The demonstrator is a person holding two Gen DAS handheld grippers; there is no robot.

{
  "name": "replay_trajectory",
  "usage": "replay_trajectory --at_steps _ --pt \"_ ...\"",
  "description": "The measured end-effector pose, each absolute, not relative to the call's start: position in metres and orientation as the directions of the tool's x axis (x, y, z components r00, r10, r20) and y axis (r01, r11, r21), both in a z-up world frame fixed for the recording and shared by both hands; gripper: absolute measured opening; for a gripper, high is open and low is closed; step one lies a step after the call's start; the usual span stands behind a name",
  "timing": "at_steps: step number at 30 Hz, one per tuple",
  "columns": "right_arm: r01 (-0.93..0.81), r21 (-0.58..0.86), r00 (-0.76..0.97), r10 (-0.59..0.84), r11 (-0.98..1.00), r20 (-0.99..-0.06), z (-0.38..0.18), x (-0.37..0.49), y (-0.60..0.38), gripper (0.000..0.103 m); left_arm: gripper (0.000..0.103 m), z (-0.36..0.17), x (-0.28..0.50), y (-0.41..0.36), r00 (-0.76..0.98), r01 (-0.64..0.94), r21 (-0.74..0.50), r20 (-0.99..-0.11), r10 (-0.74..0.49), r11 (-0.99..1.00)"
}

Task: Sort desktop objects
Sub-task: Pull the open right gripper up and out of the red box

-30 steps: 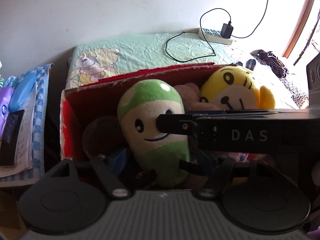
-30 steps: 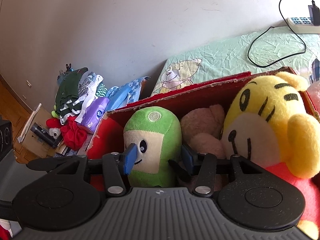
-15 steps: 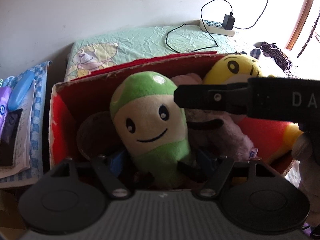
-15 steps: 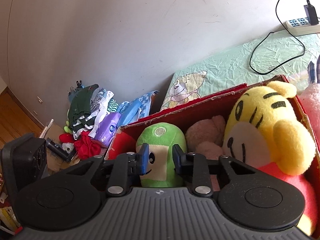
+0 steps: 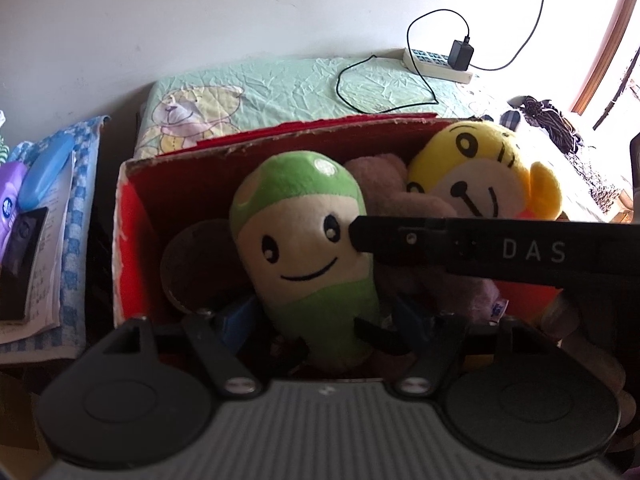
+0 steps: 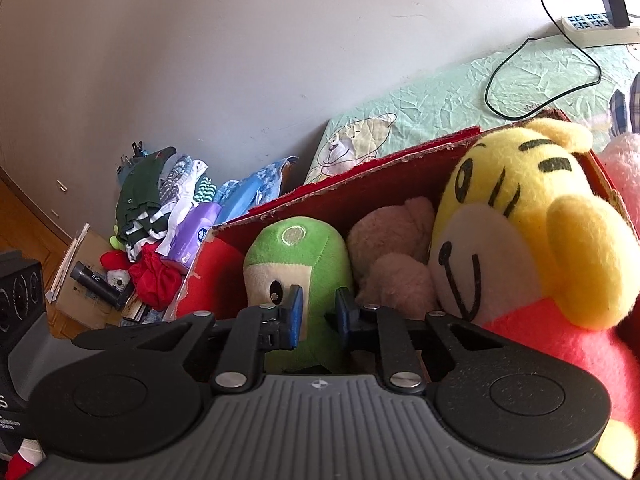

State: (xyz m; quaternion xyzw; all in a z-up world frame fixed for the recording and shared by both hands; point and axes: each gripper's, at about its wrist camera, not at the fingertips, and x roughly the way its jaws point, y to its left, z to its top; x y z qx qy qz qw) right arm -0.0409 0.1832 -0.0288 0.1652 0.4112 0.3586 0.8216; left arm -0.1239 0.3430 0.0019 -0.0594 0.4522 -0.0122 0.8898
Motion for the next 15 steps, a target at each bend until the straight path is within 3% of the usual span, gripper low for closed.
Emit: replay_trajectory --at_steps 15 --pt "-0.428 0.607 0.403 0.743 0.669 -0.534 -0.026 -0.045 0.168 0.023 0.079 0.002 -0.122 0.339 0.566 -0.081 -0.076 -0.824 -0.017 0.994"
